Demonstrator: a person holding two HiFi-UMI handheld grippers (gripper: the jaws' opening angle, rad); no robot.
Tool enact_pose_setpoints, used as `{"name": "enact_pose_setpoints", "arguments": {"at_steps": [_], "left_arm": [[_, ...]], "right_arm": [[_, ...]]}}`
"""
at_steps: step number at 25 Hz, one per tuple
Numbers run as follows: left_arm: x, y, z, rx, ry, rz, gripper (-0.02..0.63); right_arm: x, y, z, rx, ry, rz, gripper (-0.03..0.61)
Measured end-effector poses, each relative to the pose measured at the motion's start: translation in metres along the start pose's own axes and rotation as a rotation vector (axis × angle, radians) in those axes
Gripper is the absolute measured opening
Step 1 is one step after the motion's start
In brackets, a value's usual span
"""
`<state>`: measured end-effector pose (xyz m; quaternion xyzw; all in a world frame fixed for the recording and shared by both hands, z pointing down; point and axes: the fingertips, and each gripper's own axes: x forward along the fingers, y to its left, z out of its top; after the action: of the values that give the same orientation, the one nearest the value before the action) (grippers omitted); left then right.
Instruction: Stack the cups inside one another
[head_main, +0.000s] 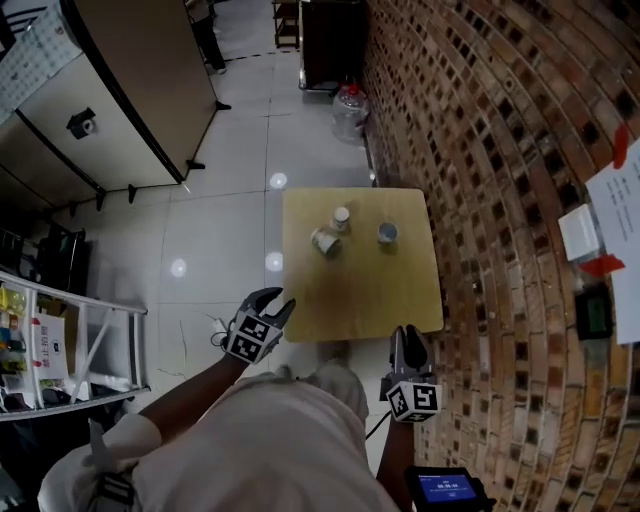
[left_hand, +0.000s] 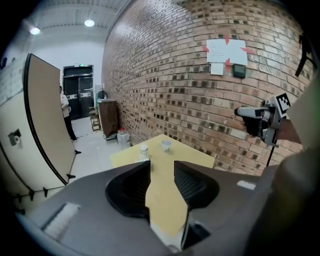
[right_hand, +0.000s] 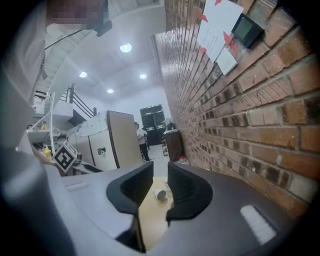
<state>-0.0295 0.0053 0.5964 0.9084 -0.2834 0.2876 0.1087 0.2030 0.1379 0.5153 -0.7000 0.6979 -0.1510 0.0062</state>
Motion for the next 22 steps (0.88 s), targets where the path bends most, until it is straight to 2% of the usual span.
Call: {"name": "enact_pose_setpoints", "arguments": {"at_steps": [5,12,15,19,22], "left_arm": [[0.018,0.006,0.030,-0.019,0.002,0.072,0.167],[0.056,0.015,0.034,-0.014,0.048,0.164,0.172],[0.076,0.015,0.028,-0.023,0.083,0.190,0.178],[0.102,0.016,0.010,-0.112,0.136,0.216,0.184],[0.126,0.013,0.000,-0.116,0.183,0.222,0.184]], "right_arm": [[0.049,-0.023,0.033,-0.068,0.011,0.107,0.083],[0.122,-0.040,0.050,-0.178,0.033,0.270,0.083],[0.139,-0.049,0.048,-0.175,0.042,0.306,0.083],[0.156,-0.058,0.036,-0.143,0.069,0.332,0.083],[0.169,-0.062,0.029,-0.127,0.086,0.345,0.083]]}}
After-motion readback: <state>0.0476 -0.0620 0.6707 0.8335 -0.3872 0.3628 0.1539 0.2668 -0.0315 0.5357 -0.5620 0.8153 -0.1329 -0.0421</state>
